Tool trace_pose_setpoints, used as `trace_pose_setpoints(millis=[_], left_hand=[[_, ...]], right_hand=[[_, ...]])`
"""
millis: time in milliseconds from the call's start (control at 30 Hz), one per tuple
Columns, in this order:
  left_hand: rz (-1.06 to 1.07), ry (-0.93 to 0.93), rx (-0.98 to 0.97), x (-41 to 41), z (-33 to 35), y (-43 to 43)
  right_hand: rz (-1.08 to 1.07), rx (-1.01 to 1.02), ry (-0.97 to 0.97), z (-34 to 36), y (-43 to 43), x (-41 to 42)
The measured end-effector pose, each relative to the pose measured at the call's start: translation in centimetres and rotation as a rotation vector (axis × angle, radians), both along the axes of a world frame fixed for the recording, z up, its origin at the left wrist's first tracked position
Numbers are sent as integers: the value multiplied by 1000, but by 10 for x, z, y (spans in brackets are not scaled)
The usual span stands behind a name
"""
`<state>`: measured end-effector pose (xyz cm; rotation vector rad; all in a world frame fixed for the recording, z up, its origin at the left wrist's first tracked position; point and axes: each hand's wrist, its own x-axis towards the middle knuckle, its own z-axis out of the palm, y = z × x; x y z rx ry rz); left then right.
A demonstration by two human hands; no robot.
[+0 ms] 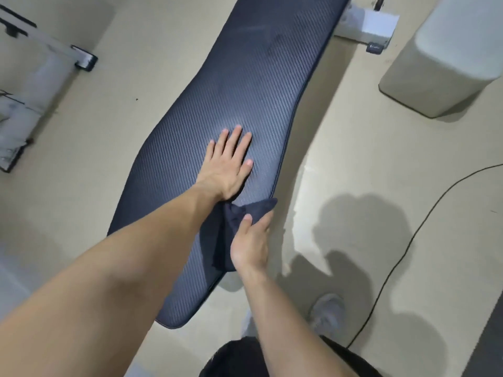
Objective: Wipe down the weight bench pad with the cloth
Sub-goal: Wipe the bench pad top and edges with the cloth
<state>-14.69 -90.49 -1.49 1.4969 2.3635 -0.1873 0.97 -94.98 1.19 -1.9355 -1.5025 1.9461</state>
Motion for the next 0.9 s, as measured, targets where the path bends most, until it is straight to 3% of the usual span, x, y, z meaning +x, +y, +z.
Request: trace_pose_setpoints(millis=[233, 333, 567, 767, 900], left_hand=[[41, 49, 133, 3, -14, -6], [26, 54, 194, 1, -19, -8], [23, 68, 284, -3, -30, -10], [28, -3, 228, -8, -26, -6], [9, -111, 160, -11, -12, -6]], right_hand=[[-134, 104, 51, -33, 33, -14], [-115, 248, 96, -50, 76, -27], [-134, 309, 116, -55, 176, -69], [-125, 370, 199, -57, 130, -48], [-206, 374, 136, -56, 60, -27]])
